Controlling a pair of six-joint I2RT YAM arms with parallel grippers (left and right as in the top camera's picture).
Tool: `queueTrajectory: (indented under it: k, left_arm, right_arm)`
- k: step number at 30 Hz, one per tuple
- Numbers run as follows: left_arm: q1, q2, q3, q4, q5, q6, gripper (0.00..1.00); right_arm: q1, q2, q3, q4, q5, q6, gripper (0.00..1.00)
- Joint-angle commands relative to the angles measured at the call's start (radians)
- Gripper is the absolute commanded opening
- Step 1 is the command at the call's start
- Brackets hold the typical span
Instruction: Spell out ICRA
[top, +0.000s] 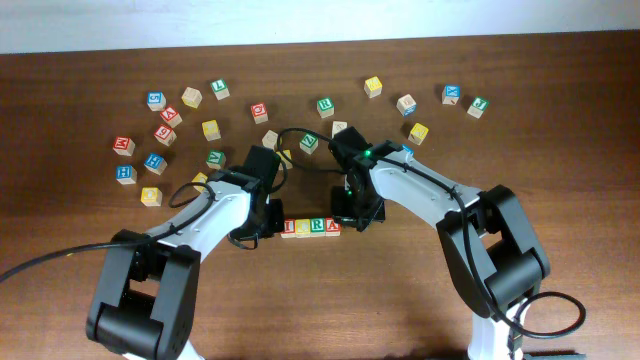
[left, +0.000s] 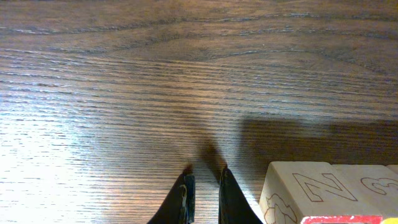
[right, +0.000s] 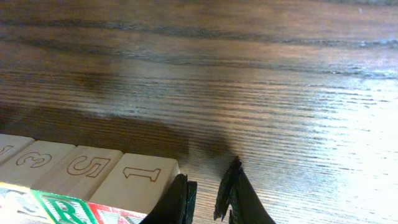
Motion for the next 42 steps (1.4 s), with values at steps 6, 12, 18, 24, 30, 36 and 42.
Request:
queueTrajectory:
  k: [6,12,18,24,30,36,42]
  left_arm:
    - [0.002,0.026,-0.015,-0.022,-0.066,0.005,0.00]
    - [0.002,-0.023,0.079,-0.143,-0.067,0.009,0.00]
    - [0.013,-0.162,0.126,-0.210,-0.066,0.009,0.37]
    - [0.086,-0.303,0.126,-0.299,-0.050,0.005,0.60]
    - [0.187,-0.343,0.126,-0.354,-0.025,0.005,0.99]
    - [0.189,-0.343,0.126,-0.353,-0.024,0.005,0.99]
    - [0.189,-0.343,0.126,-0.332,-0.010,0.005,0.99]
  right_arm:
    - [0.005,0.002,-0.001,-0.044,0.030,0.020,0.18]
    - [-0.047,-0.064,0.060,-0.166,0.071,0.006,0.50]
    - [-0.050,-0.274,0.067,-0.299,0.154,-0.010,0.98]
    - [-0.050,-0.574,0.066,-0.469,0.276,-0.006,0.98]
    - [0.030,-0.906,-0.046,-0.539,0.282,0.016,0.98]
    - [0.195,-1.188,-0.227,-0.530,0.328,0.206,0.98]
    - [0.213,-1.315,-0.253,-0.548,0.312,0.205,0.98]
